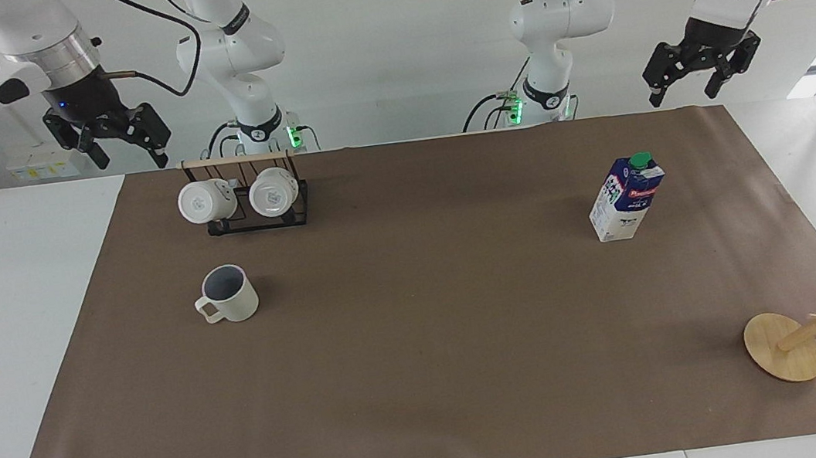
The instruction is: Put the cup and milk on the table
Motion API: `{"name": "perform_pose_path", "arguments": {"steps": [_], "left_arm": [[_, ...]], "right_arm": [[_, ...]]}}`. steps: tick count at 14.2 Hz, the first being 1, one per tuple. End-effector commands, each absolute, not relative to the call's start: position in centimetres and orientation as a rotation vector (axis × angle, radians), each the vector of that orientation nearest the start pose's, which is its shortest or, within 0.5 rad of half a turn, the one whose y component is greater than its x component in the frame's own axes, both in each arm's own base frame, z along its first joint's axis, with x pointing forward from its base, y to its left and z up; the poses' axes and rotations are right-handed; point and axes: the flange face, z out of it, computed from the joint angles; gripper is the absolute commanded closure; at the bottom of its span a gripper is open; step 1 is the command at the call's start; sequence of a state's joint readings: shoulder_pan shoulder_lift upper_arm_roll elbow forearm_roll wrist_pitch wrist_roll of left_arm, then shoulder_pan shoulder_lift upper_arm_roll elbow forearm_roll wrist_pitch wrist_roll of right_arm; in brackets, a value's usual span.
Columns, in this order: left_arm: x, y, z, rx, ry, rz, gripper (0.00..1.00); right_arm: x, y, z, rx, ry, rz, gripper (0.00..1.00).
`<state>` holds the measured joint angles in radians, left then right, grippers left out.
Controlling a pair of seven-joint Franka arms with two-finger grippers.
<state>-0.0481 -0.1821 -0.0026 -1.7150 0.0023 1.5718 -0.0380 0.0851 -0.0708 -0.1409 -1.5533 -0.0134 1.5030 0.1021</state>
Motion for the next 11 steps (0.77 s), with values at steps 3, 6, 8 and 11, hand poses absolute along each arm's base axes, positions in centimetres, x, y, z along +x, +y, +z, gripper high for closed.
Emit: {"name": "perform_pose_path", "arguments": {"steps": [3, 6, 8, 11], "left_arm": [[49.32, -2.24, 65.76, -3.125, 0.008, -0.051, 0.00], [49.32, -2.24, 65.76, -3.125, 0.008, -0.051, 0.00], [49.32, -2.24, 65.76, -3.125, 0.008, -0.051, 0.00], [49.32, -2.24, 65.76, -3.125, 0.008, -0.051, 0.00]], "right_arm": [[52.14, -3.52, 66.69, -3.128, 0.273, -0.047, 0.00], [52.09, -3.60, 66.63, -3.127, 0.277, -0.044, 0.00], [51.94, -3.52, 66.77, -3.124, 0.282, -0.054, 0.00], [51.94, -3.52, 66.63, -3.124, 0.286, -0.049, 0.00]]}}
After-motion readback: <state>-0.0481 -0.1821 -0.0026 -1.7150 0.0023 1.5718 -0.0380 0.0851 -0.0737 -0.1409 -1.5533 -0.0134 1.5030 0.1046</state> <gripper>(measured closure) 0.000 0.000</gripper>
